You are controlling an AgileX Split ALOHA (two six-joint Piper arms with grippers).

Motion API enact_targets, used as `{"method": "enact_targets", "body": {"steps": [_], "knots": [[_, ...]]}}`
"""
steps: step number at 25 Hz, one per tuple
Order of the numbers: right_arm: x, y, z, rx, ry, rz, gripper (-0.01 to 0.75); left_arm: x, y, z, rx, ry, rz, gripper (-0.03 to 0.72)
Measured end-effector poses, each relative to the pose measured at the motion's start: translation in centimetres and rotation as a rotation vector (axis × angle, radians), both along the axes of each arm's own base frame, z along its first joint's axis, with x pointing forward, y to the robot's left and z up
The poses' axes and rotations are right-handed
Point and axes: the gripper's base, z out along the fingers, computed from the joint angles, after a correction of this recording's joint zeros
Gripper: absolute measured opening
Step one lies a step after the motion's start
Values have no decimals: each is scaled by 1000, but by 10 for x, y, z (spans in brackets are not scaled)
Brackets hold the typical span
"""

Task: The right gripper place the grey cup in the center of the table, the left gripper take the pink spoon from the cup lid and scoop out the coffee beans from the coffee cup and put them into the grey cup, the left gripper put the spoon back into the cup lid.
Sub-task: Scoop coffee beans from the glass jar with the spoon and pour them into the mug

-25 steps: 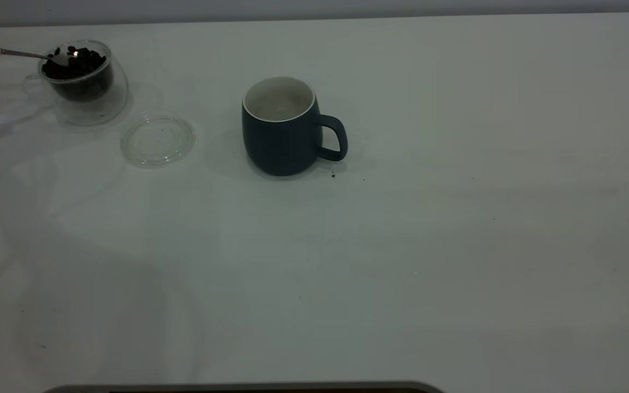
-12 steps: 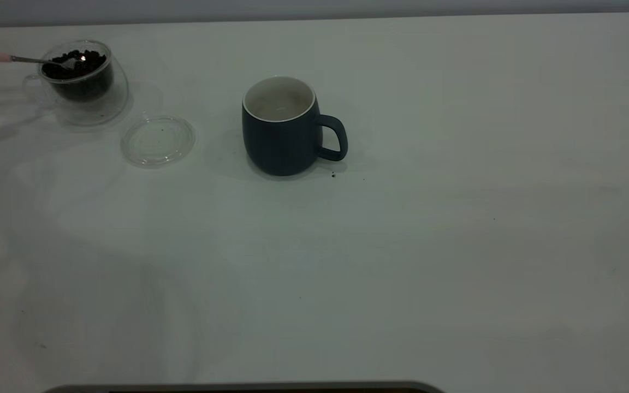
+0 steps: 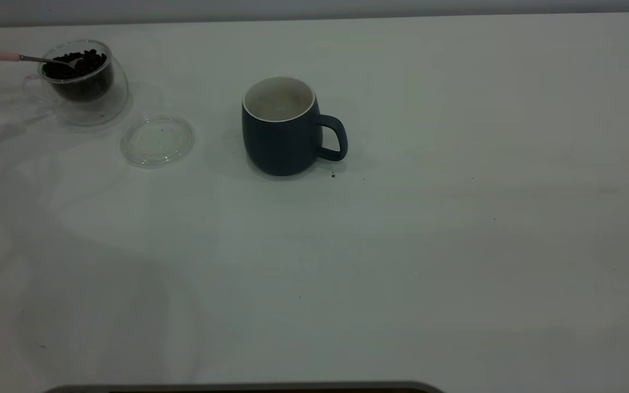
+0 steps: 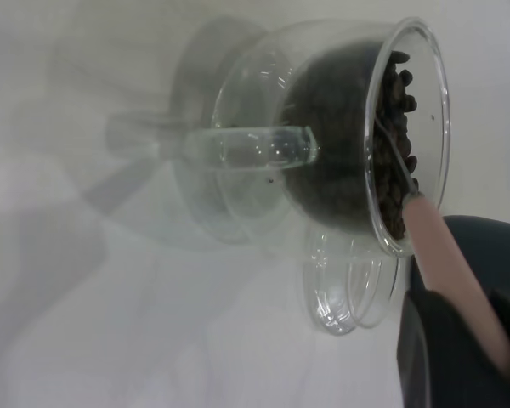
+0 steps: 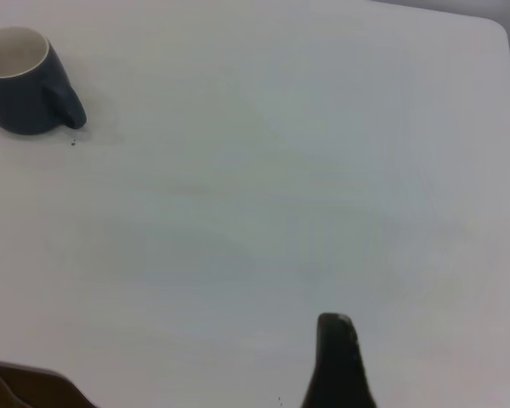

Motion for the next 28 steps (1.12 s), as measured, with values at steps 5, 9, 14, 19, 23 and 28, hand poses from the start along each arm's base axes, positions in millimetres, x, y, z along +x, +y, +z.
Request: {"method": "enact_targets", "body": {"steps": [5, 9, 14, 19, 23, 28], "knots": [[0, 0, 0, 0, 0, 0, 588, 0, 0, 0, -6, 12, 9, 136], [0, 0, 0, 0, 0, 0, 588, 0, 0, 0, -9, 18, 13, 136], [0, 0, 0, 0, 0, 0, 588, 0, 0, 0, -9, 19, 14, 136], [0, 0, 0, 0, 0, 0, 588, 0, 0, 0, -12, 24, 18, 136], [0, 0, 0, 0, 0, 0, 588, 0, 0, 0, -17, 35, 26, 136], [0, 0, 0, 0, 0, 0, 588, 0, 0, 0, -20, 39, 30, 136]]}}
